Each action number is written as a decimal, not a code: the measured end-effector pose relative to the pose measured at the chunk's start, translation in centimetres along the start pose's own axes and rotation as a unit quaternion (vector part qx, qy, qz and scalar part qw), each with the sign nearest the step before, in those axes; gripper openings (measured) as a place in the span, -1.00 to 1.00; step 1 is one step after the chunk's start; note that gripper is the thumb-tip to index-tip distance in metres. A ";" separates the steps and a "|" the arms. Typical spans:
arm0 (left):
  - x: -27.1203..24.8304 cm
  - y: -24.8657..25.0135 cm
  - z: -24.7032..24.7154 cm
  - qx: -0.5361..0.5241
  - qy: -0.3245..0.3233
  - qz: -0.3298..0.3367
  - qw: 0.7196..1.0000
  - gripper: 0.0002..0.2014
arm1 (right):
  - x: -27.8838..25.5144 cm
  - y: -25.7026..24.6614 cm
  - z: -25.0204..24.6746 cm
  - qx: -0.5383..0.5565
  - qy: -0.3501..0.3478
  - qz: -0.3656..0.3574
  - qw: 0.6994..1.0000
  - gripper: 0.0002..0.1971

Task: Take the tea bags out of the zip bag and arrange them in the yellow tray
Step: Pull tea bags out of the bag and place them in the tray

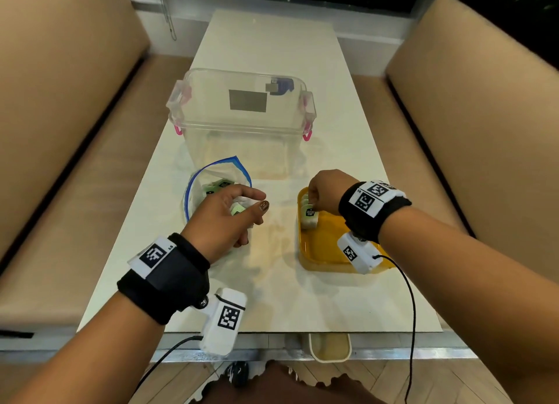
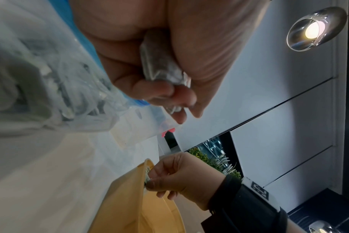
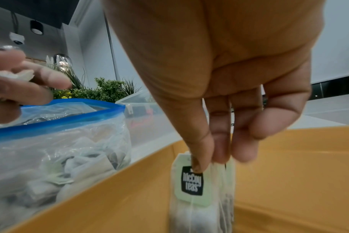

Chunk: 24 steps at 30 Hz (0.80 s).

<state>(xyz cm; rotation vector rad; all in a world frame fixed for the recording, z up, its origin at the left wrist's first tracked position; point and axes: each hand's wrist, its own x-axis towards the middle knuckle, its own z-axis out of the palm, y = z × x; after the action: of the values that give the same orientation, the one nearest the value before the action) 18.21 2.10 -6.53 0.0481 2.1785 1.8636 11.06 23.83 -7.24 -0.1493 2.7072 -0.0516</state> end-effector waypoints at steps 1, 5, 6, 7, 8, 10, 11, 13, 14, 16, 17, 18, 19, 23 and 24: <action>0.0 0.0 0.0 -0.001 0.000 -0.001 1.000 -0.90 | 0.1 0.0 0.1 -0.007 0.001 0.002 1.000 -0.81; 0.0 0.1 0.2 -0.001 -0.002 0.002 1.000 -0.92 | 0.3 0.0 0.4 -0.012 -0.005 0.014 1.000 -0.78; 0.0 0.2 0.2 -0.005 -0.003 0.002 1.000 -0.91 | 0.2 0.0 0.4 -0.009 -0.002 0.015 1.000 -0.78; 0.0 0.3 0.3 -0.012 -0.005 0.001 1.000 -0.87 | 0.1 0.0 0.3 -0.004 0.002 0.015 1.000 -0.78; 0.0 0.4 0.4 -0.024 -0.005 -0.004 1.000 -0.81 | -0.2 0.1 0.0 0.001 0.009 0.015 1.000 -0.79; -0.1 0.8 0.6 -0.056 -0.007 -0.026 0.998 -0.64 | -0.9 0.3 -0.8 0.018 0.039 0.009 0.999 -0.80; -0.1 1.0 0.6 -0.072 -0.008 -0.042 0.997 -0.55 | -1.4 0.3 -1.2 0.031 0.062 -0.002 0.998 -0.81; 0.1 1.4 0.7 -0.100 -0.011 -0.072 0.992 -0.40 | -2.7 -0.3 -2.3 0.078 0.114 -0.040 0.989 -0.85; 0.3 1.5 0.8 -0.114 -0.014 -0.079 0.990 -0.34 | -3.6 -0.9 -2.9 0.117 0.135 -0.066 0.982 -0.86; 0.7 1.7 1.1 -0.147 -0.018 -0.087 0.985 -0.25 | -5.4 -2.6 -3.9 0.198 0.152 -0.118 0.961 -0.87; 0.9 1.9 1.3 -0.168 -0.018 -0.093 0.981 -0.22 | -6.3 -3.4 -4.3 0.220 0.153 -0.138 0.953 -0.86; 1.0 2.1 1.4 -0.188 -0.014 -0.101 0.977 -0.20 | -6.9 -4.1 -4.4 0.228 0.153 -0.152 0.950 -0.84; 1.2 2.4 1.6 -0.204 -0.010 -0.110 0.973 -0.20 | -7.3 -4.7 -4.4 0.224 0.154 -0.158 0.949 -0.83; 1.4 3.6 2.4 -0.209 0.010 -0.115 0.971 -0.25 | -7.7 -5.9 -3.4 0.204 0.153 -0.121 0.959 -0.75; 1.5 3.6 2.5 -0.207 0.014 -0.112 0.972 -0.26 | -7.6 -6.0 -3.1 0.209 0.152 -0.112 0.959 -0.73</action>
<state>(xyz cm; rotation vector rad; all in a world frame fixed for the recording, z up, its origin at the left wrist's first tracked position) 16.83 5.45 -3.61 -0.2947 1.6836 2.1455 17.23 18.74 -0.86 -0.3426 2.8918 -0.7657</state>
